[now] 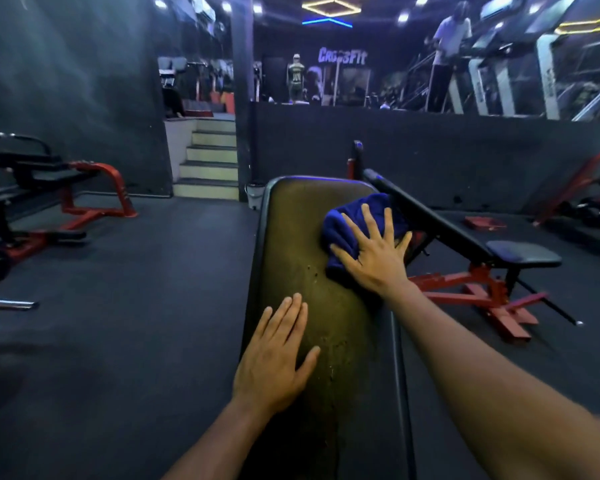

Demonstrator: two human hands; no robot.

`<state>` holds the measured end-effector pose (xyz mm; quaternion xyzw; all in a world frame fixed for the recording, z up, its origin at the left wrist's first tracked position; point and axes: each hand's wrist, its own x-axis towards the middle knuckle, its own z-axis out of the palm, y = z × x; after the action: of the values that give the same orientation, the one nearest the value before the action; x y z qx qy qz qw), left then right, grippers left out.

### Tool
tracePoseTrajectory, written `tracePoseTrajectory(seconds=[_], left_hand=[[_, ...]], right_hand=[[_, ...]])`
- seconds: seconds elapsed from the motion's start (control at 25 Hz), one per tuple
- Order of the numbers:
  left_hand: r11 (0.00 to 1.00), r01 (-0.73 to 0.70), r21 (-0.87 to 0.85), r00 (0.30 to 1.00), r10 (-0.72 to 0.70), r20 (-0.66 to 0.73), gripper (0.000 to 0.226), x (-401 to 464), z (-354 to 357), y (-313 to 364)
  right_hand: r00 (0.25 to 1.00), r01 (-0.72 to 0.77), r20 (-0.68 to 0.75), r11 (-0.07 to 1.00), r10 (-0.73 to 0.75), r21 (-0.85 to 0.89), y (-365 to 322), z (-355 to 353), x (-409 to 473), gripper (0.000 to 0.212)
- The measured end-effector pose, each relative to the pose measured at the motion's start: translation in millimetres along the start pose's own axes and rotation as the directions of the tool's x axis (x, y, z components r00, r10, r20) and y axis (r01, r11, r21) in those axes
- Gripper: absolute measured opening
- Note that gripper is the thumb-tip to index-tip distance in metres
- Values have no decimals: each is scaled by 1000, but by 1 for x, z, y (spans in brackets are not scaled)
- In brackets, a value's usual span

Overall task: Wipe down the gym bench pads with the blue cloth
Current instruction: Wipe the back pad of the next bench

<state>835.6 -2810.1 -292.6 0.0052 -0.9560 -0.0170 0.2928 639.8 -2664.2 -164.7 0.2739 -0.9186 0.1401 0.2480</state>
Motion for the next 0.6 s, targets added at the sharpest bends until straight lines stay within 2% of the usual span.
tracePoseTrajectory(seconds=[0.08,0.24,0.36,0.44,0.52,0.6], left_hand=[[1000,3,-4,998,-4,-56,68,-2,9,-5],[999,4,-42,994,-9,-109,62,-2,8,-2],[994,11,-105,990,-25,-138,57,-6,-2,3],[990,46,-132,991,-62,-117,56,-12,-10,6],[997,52,-60,997,-56,-62,61,-20,-8,5],[999,46,13,998,-45,-41,65,-26,0,3]], right_hand=[[1000,8,-13,999,-8,31,6,14,8,69],[999,38,-26,999,-39,-32,-2,13,10,66],[976,215,-5,973,-216,-86,-24,12,-43,68],[934,358,40,930,-356,-86,-19,15,-94,69],[892,451,72,889,-446,-83,8,16,-129,72],[884,465,86,883,-459,-71,38,11,-123,72]])
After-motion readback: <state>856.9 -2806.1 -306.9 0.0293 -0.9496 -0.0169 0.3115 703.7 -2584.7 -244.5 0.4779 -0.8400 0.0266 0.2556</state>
